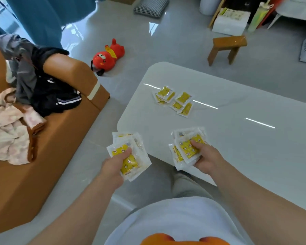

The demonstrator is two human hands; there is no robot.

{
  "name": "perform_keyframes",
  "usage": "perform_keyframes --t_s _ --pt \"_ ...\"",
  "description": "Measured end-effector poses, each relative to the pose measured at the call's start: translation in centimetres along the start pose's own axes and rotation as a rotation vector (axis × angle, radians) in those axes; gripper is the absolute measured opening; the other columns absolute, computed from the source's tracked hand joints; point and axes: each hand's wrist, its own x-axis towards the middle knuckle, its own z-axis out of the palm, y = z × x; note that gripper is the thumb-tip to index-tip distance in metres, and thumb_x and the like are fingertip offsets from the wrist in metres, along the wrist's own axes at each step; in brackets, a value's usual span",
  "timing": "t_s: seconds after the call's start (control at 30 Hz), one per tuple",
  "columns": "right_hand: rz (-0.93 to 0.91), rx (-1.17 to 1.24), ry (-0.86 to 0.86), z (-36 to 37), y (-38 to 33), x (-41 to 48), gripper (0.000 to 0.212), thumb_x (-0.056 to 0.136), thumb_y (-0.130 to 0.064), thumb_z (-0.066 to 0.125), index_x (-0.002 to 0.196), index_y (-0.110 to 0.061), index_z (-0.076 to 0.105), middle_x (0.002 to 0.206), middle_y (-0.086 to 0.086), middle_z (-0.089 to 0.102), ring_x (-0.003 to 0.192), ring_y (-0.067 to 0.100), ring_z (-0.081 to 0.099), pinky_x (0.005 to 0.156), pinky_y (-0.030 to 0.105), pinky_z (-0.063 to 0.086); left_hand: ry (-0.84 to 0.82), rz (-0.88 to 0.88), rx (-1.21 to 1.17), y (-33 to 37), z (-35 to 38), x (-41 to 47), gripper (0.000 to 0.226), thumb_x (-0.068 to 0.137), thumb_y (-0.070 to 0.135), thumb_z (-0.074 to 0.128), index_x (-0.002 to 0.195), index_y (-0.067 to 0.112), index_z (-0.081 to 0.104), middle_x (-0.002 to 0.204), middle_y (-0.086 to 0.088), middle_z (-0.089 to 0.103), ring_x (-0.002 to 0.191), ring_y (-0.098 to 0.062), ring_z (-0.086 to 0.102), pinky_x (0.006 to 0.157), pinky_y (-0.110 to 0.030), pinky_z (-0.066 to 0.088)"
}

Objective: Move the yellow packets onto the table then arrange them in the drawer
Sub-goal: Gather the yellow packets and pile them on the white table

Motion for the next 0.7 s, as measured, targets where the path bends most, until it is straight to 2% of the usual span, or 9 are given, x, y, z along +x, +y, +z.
perform_keyframes --t_s 0.2,0.33,0.43,0.5,0.6,0.67,0.7 --pt "0.060 -0.083 0.098 0.3 -9.7 7.6 0.043 0.086 -0.005 0.078 0.126 -0.015 0.065 0.111 0.013 0.076 0.096 0.036 0.075 0.080 0.061 0.059 0.022 -0.065 0.081 4.5 10.7 5.5 0.038 0.081 0.014 0.083 0.118 0.012 0.071 0.101 -0.010 0.078 0.084 -0.027 0.077 0.059 -0.041 0.061" --pt "0.055 -0.143 0.164 1.1 -14.7 12.9 0.027 0.088 -0.003 0.077 0.103 -0.021 0.063 0.109 0.010 0.075 0.096 0.032 0.074 0.089 0.060 0.057 0.028 -0.085 0.138 6.5 18.9 9.6 0.036 0.079 0.013 0.085 0.112 0.018 0.070 0.099 -0.010 0.078 0.081 -0.029 0.076 0.058 -0.045 0.061" --pt "0.056 -0.160 0.229 1.8 -17.3 17.9 0.029 0.087 -0.003 0.078 0.095 -0.023 0.058 0.103 0.008 0.073 0.093 0.031 0.073 0.087 0.057 0.058 0.046 -0.102 0.194 7.0 24.1 13.4 0.041 0.075 0.015 0.089 0.111 0.020 0.069 0.102 -0.009 0.076 0.086 -0.032 0.075 0.067 -0.053 0.062" --pt "0.046 -0.173 0.246 2.4 -18.5 21.5 0.032 0.083 -0.004 0.081 0.101 -0.021 0.061 0.104 0.008 0.073 0.092 0.030 0.074 0.085 0.057 0.059 0.058 -0.123 0.235 7.2 27.0 16.2 0.043 0.074 0.016 0.090 0.109 0.022 0.066 0.104 -0.008 0.075 0.087 -0.032 0.074 0.069 -0.055 0.061" --pt "0.027 -0.204 0.279 2.3 -19.6 27.5 0.047 0.078 -0.008 0.085 0.118 -0.022 0.064 0.111 0.006 0.075 0.092 0.030 0.075 0.082 0.057 0.060 0.057 -0.148 0.316 7.3 31.1 21.1 0.039 0.075 0.017 0.090 0.103 0.024 0.064 0.100 -0.005 0.074 0.084 -0.028 0.074 0.063 -0.049 0.062" --pt "0.002 -0.230 0.281 2.2 -20.1 30.9 0.045 0.079 -0.007 0.083 0.118 -0.020 0.064 0.108 0.006 0.075 0.091 0.028 0.076 0.079 0.053 0.062 0.054 -0.127 0.375 7.6 33.4 24.2 0.040 0.074 0.017 0.090 0.104 0.023 0.064 0.099 -0.004 0.073 0.082 -0.026 0.073 0.061 -0.047 0.062" --pt "-0.005 -0.252 0.272 2.2 -20.2 32.4 0.045 0.079 -0.008 0.083 0.118 -0.020 0.065 0.108 0.005 0.075 0.091 0.027 0.076 0.077 0.051 0.063 0.061 -0.114 0.405 7.8 34.5 25.7 0.042 0.073 0.018 0.091 0.105 0.022 0.064 0.099 -0.003 0.073 0.083 -0.026 0.073 0.066 -0.048 0.062"
